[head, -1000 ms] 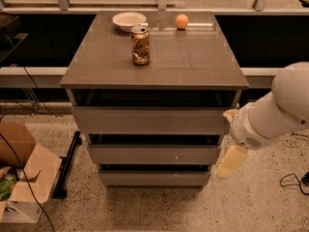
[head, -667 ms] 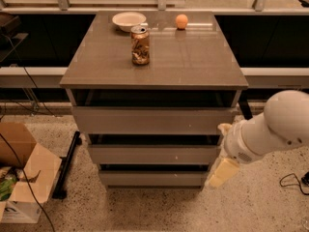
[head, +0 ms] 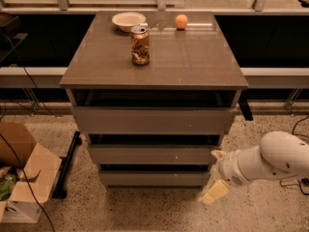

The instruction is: Open bottom drawer

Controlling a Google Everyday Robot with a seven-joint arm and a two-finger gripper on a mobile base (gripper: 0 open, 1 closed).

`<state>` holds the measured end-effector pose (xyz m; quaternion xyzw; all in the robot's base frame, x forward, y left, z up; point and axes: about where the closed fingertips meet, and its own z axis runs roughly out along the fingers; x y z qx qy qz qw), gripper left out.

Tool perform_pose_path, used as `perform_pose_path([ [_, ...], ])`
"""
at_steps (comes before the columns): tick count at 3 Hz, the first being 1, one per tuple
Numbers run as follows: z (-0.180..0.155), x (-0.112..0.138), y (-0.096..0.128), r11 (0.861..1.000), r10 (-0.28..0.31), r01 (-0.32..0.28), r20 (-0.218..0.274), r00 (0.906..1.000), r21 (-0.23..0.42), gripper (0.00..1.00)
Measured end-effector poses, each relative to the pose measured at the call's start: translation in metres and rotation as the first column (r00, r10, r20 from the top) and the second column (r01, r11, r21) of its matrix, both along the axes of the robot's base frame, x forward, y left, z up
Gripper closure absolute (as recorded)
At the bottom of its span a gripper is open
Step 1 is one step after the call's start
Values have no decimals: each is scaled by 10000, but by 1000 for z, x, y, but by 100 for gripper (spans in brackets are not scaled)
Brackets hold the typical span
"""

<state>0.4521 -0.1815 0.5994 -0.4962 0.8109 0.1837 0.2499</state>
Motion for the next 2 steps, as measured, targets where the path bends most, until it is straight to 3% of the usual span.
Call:
perform_pose_path([
  [2, -11, 4, 5, 9998, -158, 158, 65, 9999, -90, 0],
])
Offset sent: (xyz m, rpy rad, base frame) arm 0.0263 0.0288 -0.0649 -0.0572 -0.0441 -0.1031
